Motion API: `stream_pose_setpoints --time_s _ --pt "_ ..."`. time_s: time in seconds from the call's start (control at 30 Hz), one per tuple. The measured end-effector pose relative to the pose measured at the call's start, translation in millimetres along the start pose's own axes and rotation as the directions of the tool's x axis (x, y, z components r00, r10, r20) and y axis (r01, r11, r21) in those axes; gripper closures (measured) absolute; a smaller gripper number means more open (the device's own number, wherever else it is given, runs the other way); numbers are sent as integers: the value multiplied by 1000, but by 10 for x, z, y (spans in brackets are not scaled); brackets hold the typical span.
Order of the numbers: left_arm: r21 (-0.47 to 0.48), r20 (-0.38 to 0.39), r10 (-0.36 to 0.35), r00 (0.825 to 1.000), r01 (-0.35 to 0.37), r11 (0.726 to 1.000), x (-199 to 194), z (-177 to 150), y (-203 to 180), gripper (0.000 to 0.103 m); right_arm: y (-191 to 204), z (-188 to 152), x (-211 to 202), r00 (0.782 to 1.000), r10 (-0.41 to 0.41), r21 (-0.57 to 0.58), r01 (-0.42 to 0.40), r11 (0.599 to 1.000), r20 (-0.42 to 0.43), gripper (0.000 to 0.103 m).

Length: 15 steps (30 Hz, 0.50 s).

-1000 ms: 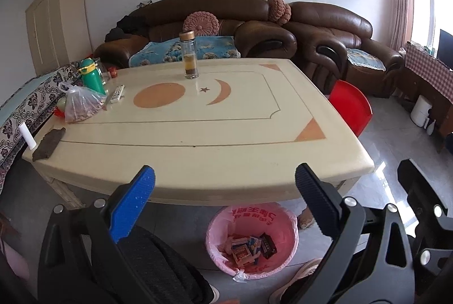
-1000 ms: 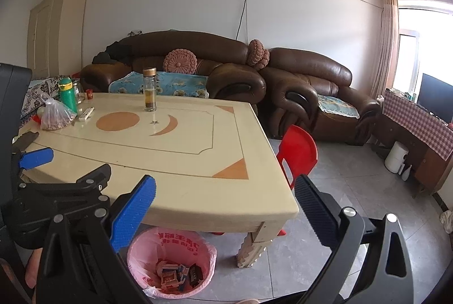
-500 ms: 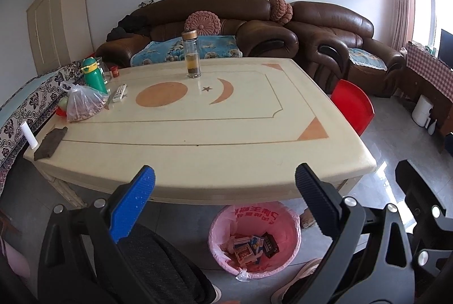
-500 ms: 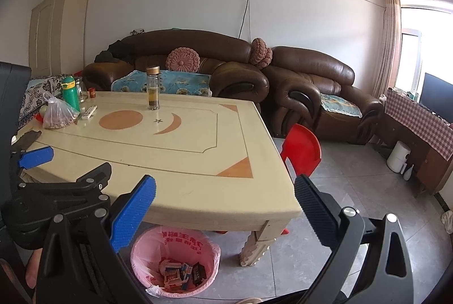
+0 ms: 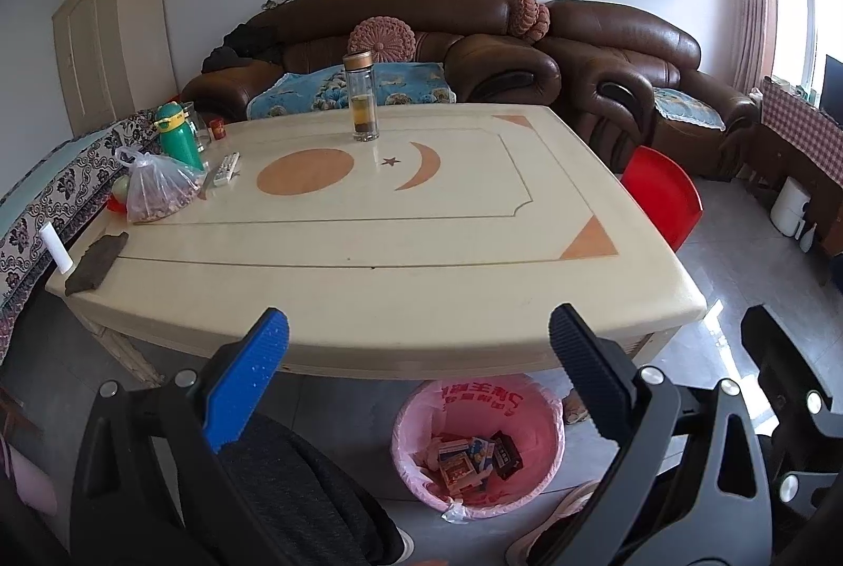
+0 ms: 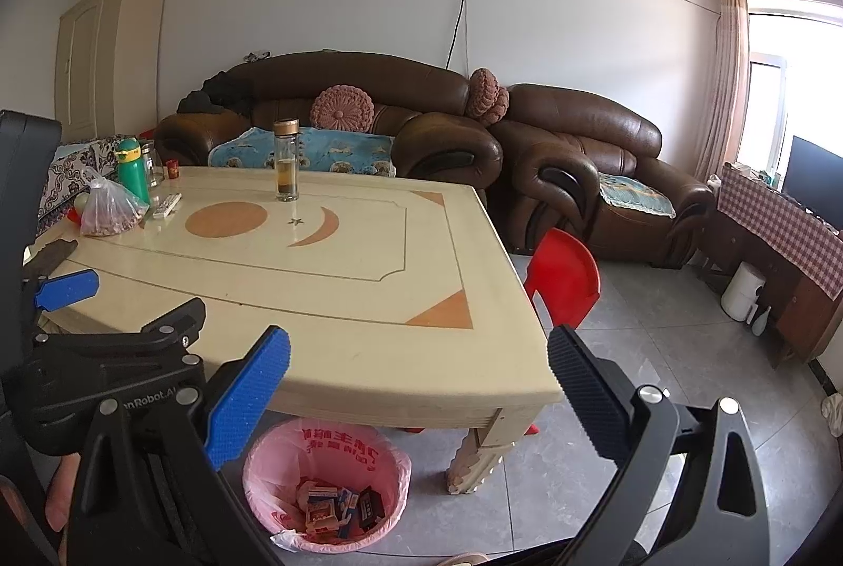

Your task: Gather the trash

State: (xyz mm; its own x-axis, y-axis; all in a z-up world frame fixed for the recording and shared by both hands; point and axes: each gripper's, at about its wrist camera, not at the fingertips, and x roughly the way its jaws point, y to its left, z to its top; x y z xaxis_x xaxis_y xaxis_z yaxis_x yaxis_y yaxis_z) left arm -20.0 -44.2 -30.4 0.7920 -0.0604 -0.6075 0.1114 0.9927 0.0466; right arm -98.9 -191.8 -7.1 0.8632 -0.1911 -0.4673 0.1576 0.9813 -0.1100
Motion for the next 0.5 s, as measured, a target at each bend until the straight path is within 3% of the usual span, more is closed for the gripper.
stream_pose_setpoints --time_s 0.5 --pt "-18 0 14 1000 -14 1000 28 -7 53 6 -14 -35 70 1000 -3 7 3 1000 -11 7"
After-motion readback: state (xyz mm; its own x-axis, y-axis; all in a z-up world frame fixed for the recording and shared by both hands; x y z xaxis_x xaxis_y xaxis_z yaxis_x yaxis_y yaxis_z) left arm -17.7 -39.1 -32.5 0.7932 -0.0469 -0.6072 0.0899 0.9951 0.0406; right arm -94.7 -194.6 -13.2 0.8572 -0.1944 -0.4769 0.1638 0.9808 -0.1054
